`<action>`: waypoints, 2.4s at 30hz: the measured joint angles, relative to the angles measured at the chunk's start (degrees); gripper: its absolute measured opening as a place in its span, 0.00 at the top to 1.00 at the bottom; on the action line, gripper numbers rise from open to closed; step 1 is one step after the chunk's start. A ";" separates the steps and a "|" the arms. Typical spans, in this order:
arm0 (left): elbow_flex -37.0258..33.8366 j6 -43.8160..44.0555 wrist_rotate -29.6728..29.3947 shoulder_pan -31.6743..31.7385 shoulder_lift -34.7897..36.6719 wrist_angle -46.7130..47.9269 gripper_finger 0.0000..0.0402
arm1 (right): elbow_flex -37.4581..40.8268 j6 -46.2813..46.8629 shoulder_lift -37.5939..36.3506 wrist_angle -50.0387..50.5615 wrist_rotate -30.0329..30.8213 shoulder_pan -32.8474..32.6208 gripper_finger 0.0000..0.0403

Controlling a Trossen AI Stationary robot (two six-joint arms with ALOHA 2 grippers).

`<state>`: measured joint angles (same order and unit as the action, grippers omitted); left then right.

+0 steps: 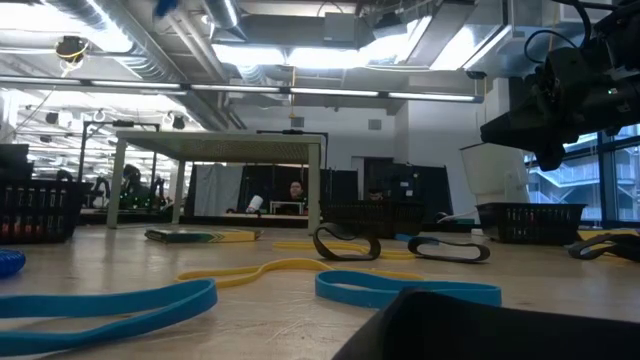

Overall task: Pick & Place Office Desk Supplies
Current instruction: Put the blue keychain into the bottom black bin

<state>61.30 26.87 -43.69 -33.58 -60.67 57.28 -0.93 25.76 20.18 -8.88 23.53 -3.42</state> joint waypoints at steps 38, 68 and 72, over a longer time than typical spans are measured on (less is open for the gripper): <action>-17.28 47.40 23.67 -2.34 -2.33 15.64 0.68 | -0.01 0.79 0.00 -0.02 -0.01 -0.02 0.80; -14.62 -2.20 38.93 -0.75 -33.21 -42.04 0.61 | 0.00 0.67 -0.01 -0.02 0.00 -0.02 0.80; -14.55 -6.03 38.79 -0.75 -35.21 -40.91 0.63 | -0.01 0.57 0.00 -0.02 0.00 -0.01 0.80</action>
<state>46.75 20.84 -4.89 -34.33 -95.88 16.37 -0.94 26.33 20.18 -8.91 23.53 -3.44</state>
